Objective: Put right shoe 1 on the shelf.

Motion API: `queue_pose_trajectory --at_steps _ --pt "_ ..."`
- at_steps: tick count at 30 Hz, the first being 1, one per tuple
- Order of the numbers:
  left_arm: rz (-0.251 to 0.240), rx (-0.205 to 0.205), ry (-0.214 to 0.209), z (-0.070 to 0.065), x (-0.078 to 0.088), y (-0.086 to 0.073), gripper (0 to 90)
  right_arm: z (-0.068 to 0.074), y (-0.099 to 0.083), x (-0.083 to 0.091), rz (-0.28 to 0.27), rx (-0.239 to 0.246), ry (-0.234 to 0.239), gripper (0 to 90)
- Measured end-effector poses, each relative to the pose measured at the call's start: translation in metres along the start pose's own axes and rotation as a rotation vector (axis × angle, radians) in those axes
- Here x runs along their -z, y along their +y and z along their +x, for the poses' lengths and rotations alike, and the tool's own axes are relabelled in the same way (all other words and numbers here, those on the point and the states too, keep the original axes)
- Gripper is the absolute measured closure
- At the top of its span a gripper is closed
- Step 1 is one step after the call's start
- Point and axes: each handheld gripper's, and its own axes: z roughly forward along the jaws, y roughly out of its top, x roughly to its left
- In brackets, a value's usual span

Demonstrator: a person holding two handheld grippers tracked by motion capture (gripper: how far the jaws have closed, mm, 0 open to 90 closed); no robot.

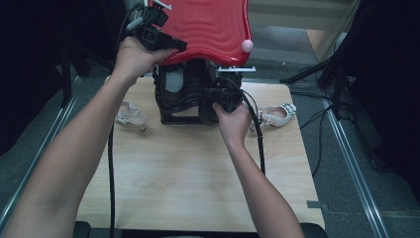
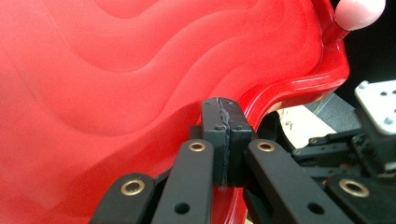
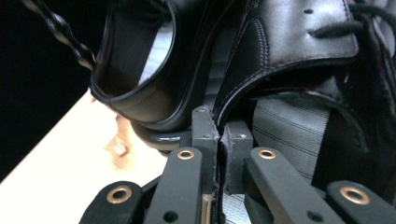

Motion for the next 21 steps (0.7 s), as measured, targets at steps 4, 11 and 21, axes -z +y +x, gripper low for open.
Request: queue_pose_trajectory --at_steps 4,11,21 --pt "0.001 0.012 -0.001 0.0 0.0 0.0 90.0 0.004 -0.001 -0.005 -0.01 0.015 -0.018 87.6" --pt "0.003 0.014 -0.001 0.001 0.0 0.0 90.0 0.007 0.001 -0.013 -0.018 0.005 -0.018 87.6" --pt "0.005 0.014 0.001 0.001 0.001 0.0 90.0 0.015 0.001 -0.027 0.002 0.056 -0.044 84.7"
